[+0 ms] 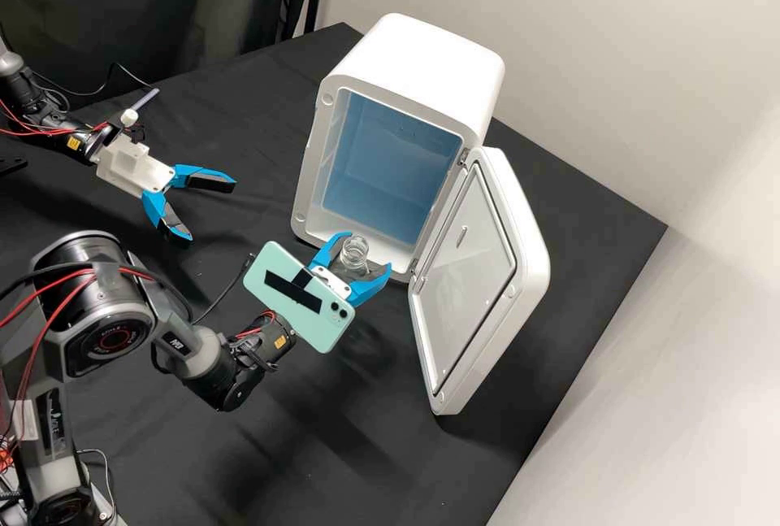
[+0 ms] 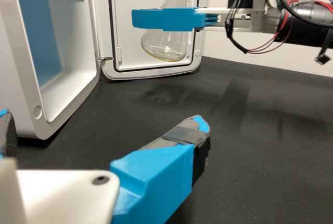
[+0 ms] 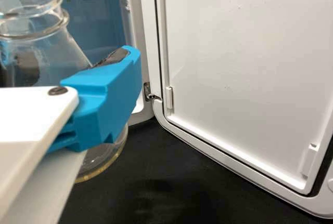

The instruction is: Place the flask in the incubator

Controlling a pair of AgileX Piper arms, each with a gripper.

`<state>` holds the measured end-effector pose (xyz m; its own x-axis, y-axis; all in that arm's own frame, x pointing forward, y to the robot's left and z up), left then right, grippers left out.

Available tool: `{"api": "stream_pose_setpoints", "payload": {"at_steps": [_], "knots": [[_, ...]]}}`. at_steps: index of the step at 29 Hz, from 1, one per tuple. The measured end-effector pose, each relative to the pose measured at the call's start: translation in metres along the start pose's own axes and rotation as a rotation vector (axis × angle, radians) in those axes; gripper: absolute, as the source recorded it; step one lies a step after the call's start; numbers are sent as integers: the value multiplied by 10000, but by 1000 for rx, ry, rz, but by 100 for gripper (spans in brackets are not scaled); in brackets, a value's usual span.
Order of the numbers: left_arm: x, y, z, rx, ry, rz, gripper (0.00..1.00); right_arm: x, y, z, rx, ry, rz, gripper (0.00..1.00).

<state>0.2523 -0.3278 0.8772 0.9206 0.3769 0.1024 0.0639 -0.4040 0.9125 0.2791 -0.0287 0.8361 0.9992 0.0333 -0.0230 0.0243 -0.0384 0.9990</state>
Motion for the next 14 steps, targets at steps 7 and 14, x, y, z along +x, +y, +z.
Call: {"api": "stream_pose_setpoints", "payload": {"at_steps": [7, 14], "knots": [[0, 0, 0, 0, 0, 0, 100, 196, -13, -25, 19, 12, 27, 0], [0, 0, 0, 0, 0, 0, 100, 403, -21, -78, 34, 27, 50, 0]]}}
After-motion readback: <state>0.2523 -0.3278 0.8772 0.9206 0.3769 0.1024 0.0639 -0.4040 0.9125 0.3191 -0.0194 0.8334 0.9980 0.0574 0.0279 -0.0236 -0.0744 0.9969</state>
